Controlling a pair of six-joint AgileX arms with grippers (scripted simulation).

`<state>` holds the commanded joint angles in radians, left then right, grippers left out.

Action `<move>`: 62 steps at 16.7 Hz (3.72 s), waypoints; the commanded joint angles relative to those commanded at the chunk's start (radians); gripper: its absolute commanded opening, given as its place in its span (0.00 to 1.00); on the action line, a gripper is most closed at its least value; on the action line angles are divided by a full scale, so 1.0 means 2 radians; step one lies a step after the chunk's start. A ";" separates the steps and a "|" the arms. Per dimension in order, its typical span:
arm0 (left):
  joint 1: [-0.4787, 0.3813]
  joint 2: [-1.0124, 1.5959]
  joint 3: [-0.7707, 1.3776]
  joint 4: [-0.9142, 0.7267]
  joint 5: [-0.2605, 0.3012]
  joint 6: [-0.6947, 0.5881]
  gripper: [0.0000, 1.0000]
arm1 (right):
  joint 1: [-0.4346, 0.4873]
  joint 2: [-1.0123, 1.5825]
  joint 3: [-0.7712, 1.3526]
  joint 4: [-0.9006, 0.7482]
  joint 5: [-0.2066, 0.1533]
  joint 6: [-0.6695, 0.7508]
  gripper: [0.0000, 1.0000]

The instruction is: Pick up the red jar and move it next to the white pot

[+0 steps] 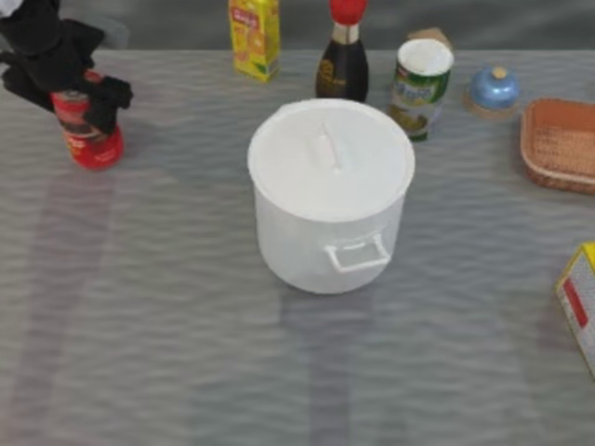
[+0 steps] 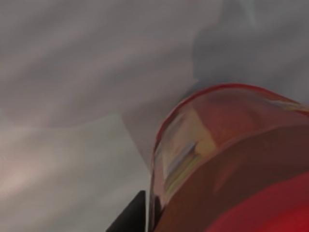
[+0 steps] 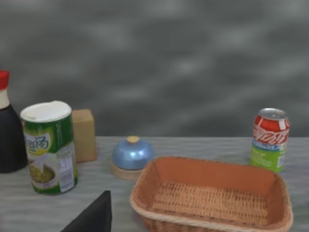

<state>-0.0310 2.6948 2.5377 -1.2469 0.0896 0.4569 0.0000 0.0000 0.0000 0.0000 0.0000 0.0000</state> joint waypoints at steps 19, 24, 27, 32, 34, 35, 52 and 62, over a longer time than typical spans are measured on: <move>0.014 -0.288 -0.311 0.023 -0.004 0.000 0.00 | 0.000 0.000 0.000 0.000 0.000 0.000 1.00; -0.006 -0.291 -0.327 0.036 -0.012 -0.033 0.00 | 0.000 0.000 0.000 0.000 0.000 0.000 1.00; -0.037 -0.302 -0.365 0.065 -0.027 -0.113 0.00 | 0.000 0.000 0.000 0.000 0.000 0.000 1.00; -0.103 -0.329 -0.447 0.125 -0.059 -0.292 0.00 | 0.000 0.000 0.000 0.000 0.000 0.000 1.00; -0.124 -0.338 -0.475 0.146 -0.069 -0.342 0.00 | 0.000 0.000 0.000 0.000 0.000 0.000 1.00; -0.133 -0.342 -0.487 0.154 -0.073 -0.360 0.00 | 0.000 0.000 0.000 0.000 0.000 0.000 1.00; -0.140 -0.307 -0.543 0.247 -0.077 -0.375 0.00 | 0.000 0.000 0.000 0.000 0.000 0.000 1.00; -0.140 -0.307 -0.543 0.247 -0.077 -0.375 0.68 | 0.000 0.000 0.000 0.000 0.000 0.000 1.00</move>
<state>-0.3104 2.0814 1.4526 -0.7529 -0.0648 -0.2934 0.0000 0.0000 0.0000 0.0000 0.0000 0.0000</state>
